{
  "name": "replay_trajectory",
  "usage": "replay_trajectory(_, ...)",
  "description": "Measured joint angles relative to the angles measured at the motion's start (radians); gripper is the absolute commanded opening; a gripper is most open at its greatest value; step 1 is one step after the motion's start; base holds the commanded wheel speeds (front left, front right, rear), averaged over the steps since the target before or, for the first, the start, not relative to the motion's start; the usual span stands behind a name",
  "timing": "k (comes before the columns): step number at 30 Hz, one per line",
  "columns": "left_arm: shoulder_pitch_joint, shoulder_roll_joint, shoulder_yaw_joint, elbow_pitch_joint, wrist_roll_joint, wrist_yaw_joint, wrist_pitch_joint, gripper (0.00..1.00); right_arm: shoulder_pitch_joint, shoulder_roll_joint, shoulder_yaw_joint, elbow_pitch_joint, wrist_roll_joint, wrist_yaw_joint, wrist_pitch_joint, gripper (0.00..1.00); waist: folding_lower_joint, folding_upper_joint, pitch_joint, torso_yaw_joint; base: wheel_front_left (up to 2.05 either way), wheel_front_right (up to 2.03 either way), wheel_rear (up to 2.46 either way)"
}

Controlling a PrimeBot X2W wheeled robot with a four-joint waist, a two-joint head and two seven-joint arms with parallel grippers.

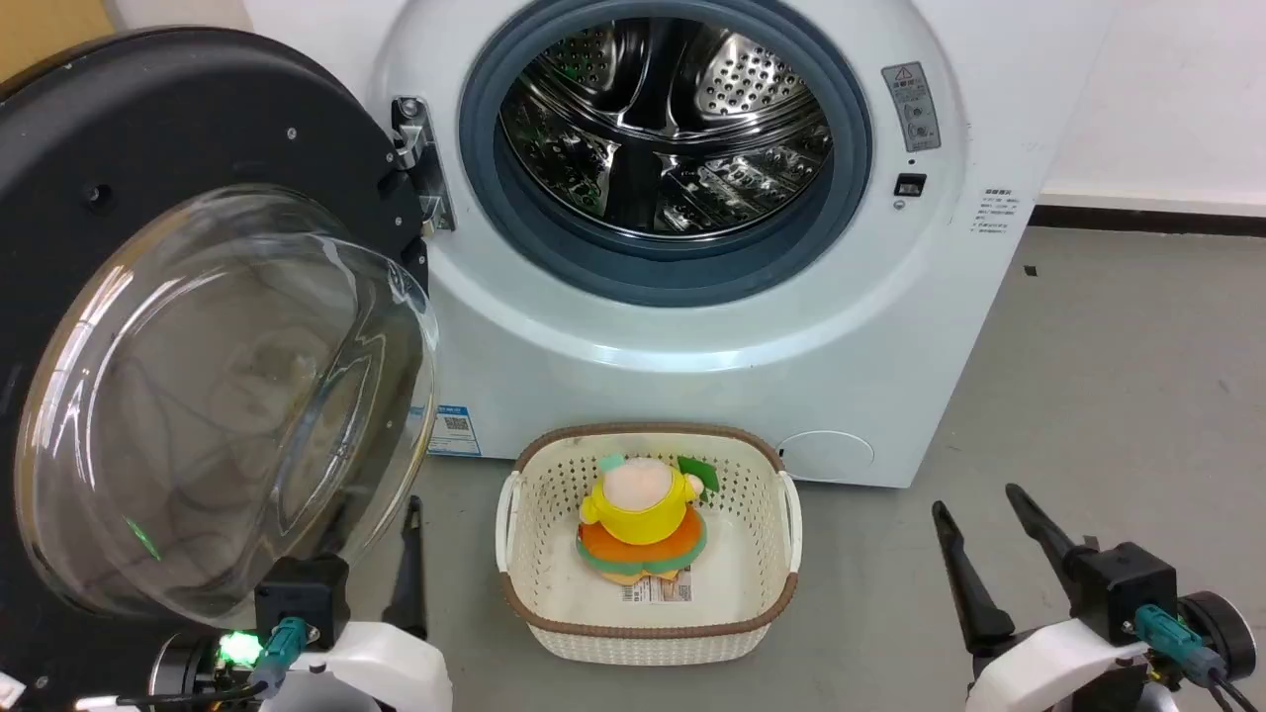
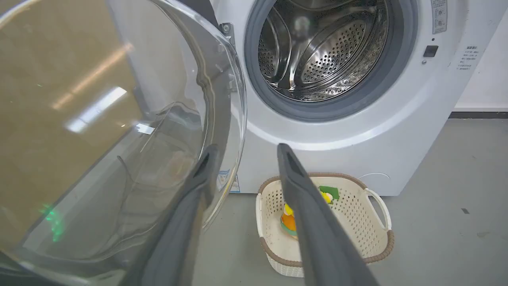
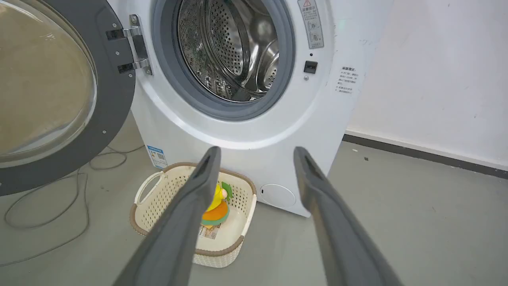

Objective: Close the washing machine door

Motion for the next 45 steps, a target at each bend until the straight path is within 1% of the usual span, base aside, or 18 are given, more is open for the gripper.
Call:
replay_trajectory(7, 0.000, 0.000, -0.004, 0.002, 0.000, 0.001, -0.007, 1.00, 0.000, 0.000, 0.000, 0.002, 0.008, 0.000, -0.006, 1.00, 0.0000, 0.0000, 0.000, 0.000, 0.00, 0.00, 0.00)
replay_trajectory(12, 0.000, 0.000, -0.009, 0.002, 0.000, 0.010, -0.018, 1.00, 0.000, 0.000, 0.001, 0.003, 0.013, 0.000, -0.016, 1.00, 0.0001, 0.0000, 0.000, 0.004, 0.00, 0.00, 0.00)
replay_trajectory(21, 0.000, 0.000, -0.015, 0.002, 0.000, 0.021, -0.036, 1.00, 0.000, -0.001, 0.001, 0.005, 0.029, 0.000, -0.036, 1.00, 0.0000, 0.0000, -0.002, 0.030, 0.00, 0.00, 0.00)
replay_trajectory(30, 0.000, 0.003, -0.019, 0.001, 0.000, 0.031, -0.054, 1.00, 0.001, -0.005, 0.008, 0.012, 0.046, 0.000, -0.054, 1.00, 0.0000, 0.0000, -0.007, 0.075, 0.00, 0.00, 0.00)
replay_trajectory(41, 0.001, 0.011, -0.031, 0.001, 0.000, 0.045, -0.076, 1.00, 0.001, -0.008, 0.018, 0.020, 0.064, 0.000, -0.074, 1.00, 0.0000, 0.0000, -0.015, 0.150, 0.00, 0.00, 0.00)
replay_trajectory(45, 0.002, 0.013, -0.031, -0.005, 0.000, 0.057, -0.083, 1.00, 0.001, -0.011, 0.031, 0.023, 0.073, 0.000, -0.084, 1.00, 0.0000, 0.0000, -0.015, 0.175, 0.00, 0.00, 0.00)
